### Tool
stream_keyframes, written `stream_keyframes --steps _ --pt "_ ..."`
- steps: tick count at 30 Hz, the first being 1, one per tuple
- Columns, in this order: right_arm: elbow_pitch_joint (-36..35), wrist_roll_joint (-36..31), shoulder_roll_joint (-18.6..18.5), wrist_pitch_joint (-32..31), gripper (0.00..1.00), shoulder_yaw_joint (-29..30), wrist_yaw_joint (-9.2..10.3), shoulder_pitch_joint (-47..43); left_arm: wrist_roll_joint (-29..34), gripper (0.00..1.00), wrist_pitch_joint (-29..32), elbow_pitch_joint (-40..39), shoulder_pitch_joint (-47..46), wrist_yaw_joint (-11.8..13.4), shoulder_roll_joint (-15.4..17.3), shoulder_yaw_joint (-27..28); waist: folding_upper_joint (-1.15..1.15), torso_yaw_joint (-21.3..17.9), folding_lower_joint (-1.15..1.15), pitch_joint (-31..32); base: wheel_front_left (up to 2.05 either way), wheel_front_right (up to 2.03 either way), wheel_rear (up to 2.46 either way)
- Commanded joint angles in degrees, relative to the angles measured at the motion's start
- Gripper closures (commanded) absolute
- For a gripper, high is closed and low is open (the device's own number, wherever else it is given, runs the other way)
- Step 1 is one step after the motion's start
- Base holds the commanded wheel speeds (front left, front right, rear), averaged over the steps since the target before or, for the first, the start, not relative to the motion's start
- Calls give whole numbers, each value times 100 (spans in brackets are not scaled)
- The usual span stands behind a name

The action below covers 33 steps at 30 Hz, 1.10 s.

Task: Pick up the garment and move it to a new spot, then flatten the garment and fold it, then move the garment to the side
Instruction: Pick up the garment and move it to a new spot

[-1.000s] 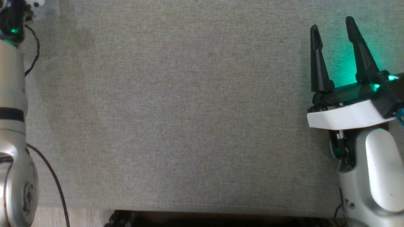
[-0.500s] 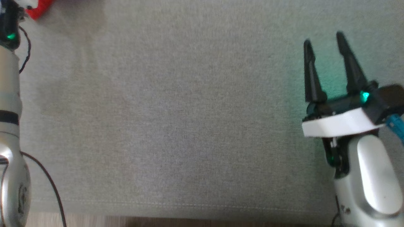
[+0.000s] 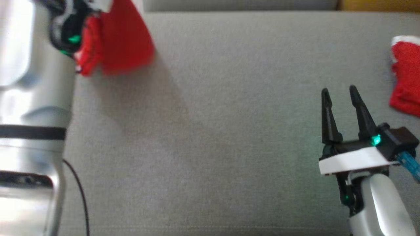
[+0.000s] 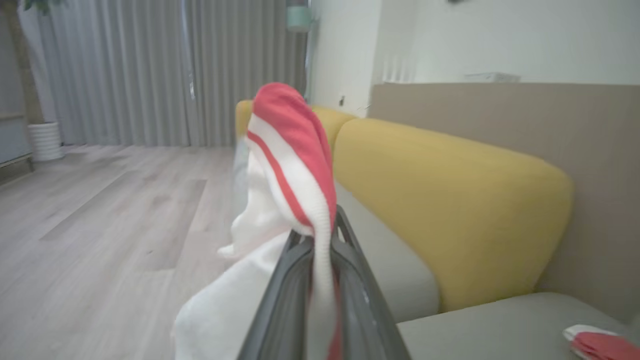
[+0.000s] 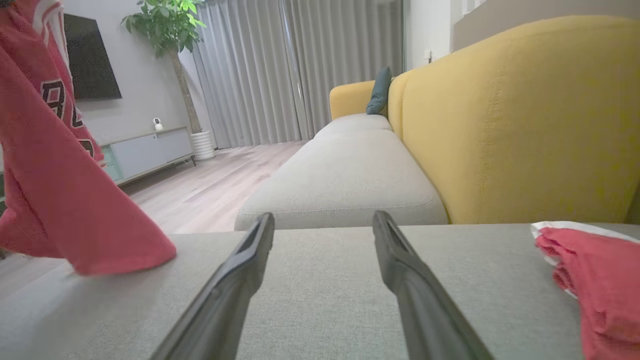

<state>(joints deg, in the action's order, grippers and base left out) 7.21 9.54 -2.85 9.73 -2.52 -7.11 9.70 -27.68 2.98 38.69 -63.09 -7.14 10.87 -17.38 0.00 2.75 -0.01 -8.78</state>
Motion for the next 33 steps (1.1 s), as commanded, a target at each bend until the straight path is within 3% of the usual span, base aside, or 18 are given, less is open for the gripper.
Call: stream_keyframes --steps 1,5,9,13,17,21,26,32,33 --pt "-144 42 -3 100 0 -60 -37 41 -108 100 78 -417 -185 -34 131 56 0 -216 1 352 0 0 0" --pt "-79 126 -3 169 0 86 -37 -77 -425 100 408 -1176 -29 106 -268 2 0 -354 1 445 0 0 0" --pt "-21 218 -3 237 0 127 -37 -100 -806 100 702 -1874 194 616 -651 24 0 -499 1 355 0 0 0" --pt "66 302 -3 308 0 66 -37 -34 -1163 100 740 -2245 670 1177 -774 -113 0 -644 1 187 0 0 0" --pt "160 358 -3 372 0 -51 -37 123 -1503 100 376 -2033 1237 1732 -795 -146 0 -786 1 -46 0 0 0" --pt "231 408 -3 425 0 -209 -37 323 -1557 100 -243 -1232 1565 2128 -775 69 0 -953 1 -308 0 0 0" --pt "329 431 -3 474 0 -285 -37 461 -1452 100 -1052 -175 1692 2283 -507 436 0 -1077 1 -529 0 0 0" --pt "391 368 -3 502 0 -245 -37 534 -1334 100 -1592 736 1776 2212 -387 532 0 -1078 1 -634 0 0 0" --pt "394 353 -3 505 0 -246 -37 540 -1290 70 -1631 840 1783 2185 -380 506 0 -1066 1 -635 0 0 0"
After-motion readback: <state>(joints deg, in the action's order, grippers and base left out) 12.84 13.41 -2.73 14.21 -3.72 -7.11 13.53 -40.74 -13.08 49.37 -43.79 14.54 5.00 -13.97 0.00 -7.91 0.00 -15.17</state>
